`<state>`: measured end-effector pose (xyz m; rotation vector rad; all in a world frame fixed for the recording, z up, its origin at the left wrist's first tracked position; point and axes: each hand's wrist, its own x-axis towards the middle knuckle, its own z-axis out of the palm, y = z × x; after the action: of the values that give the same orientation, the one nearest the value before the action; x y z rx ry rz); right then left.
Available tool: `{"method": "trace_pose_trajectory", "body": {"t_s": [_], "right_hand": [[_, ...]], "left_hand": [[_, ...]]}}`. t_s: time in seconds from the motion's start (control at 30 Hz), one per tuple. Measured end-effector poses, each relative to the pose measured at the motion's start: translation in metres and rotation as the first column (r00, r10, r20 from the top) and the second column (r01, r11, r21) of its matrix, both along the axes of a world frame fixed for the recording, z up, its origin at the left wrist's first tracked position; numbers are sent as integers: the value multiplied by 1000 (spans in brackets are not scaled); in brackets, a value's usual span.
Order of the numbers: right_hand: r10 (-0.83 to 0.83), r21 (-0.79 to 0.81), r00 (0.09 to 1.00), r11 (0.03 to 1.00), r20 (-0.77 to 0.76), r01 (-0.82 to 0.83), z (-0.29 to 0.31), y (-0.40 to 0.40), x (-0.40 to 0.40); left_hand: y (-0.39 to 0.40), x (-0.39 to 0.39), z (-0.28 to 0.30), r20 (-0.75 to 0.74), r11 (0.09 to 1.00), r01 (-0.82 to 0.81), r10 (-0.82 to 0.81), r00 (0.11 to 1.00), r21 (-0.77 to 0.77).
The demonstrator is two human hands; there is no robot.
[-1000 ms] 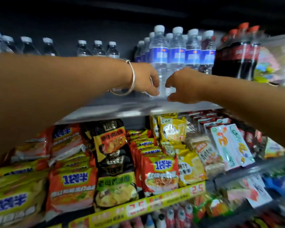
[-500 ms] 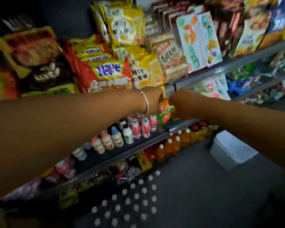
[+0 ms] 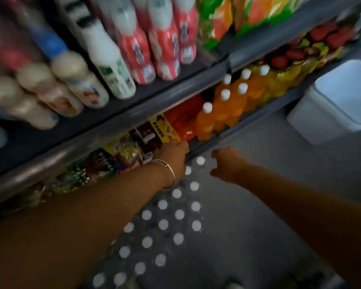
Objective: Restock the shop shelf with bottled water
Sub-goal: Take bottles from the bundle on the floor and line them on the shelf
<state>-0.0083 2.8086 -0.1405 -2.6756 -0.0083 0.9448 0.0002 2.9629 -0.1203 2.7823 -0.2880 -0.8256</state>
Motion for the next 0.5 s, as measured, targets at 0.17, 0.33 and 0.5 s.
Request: {"method": "trace_pose_trajectory", "body": {"t_s": [0.17, 0.33, 0.5], "right_hand": [[-108, 9, 993, 994, -47, 109, -127, 15, 16], [-197, 56, 980, 979, -17, 198, -212, 23, 32], [-342, 210, 940, 920, 16, 331, -250, 25, 43]], "left_hand": [[10, 9, -119, 0, 997, -11, 11, 1000, 74], [14, 20, -181, -51, 993, -23, 29, 998, 115], [20, 30, -203, -79, 995, -17, 24, 997, 97]]}}
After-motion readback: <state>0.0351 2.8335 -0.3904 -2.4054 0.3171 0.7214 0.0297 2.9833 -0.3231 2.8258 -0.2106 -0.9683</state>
